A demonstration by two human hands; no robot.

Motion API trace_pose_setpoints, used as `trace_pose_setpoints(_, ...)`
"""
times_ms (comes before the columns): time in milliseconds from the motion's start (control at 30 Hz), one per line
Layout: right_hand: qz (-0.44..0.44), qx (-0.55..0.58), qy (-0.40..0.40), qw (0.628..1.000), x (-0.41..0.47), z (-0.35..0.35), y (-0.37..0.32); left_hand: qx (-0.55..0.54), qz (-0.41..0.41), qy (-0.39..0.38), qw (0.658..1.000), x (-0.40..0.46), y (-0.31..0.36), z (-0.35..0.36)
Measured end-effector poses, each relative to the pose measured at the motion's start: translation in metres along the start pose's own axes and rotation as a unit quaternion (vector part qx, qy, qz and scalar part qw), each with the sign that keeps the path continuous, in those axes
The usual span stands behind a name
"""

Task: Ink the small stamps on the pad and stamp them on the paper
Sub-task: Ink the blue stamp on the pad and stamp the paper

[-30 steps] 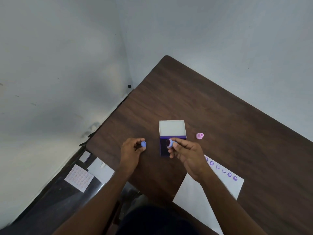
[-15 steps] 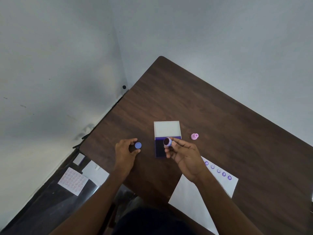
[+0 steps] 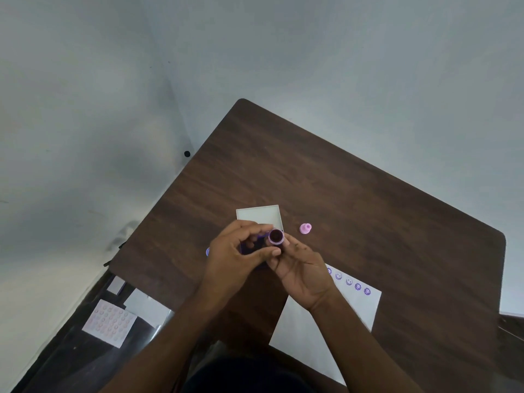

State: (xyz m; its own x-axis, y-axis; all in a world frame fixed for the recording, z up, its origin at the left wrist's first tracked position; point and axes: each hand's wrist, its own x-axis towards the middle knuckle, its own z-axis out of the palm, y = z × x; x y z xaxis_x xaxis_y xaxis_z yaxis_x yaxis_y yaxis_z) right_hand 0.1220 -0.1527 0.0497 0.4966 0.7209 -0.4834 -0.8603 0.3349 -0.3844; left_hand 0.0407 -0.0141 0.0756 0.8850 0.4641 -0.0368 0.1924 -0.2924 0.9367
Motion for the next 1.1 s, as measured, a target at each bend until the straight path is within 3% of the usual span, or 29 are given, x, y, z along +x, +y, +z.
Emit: trace_pose_setpoints(1100, 0.020, 0.042, -0.031, 0.998, 0.001, -0.001, -0.006, 0.068, 0.039, 0.003, 0.997, 0.008, 0.039, 0.002)
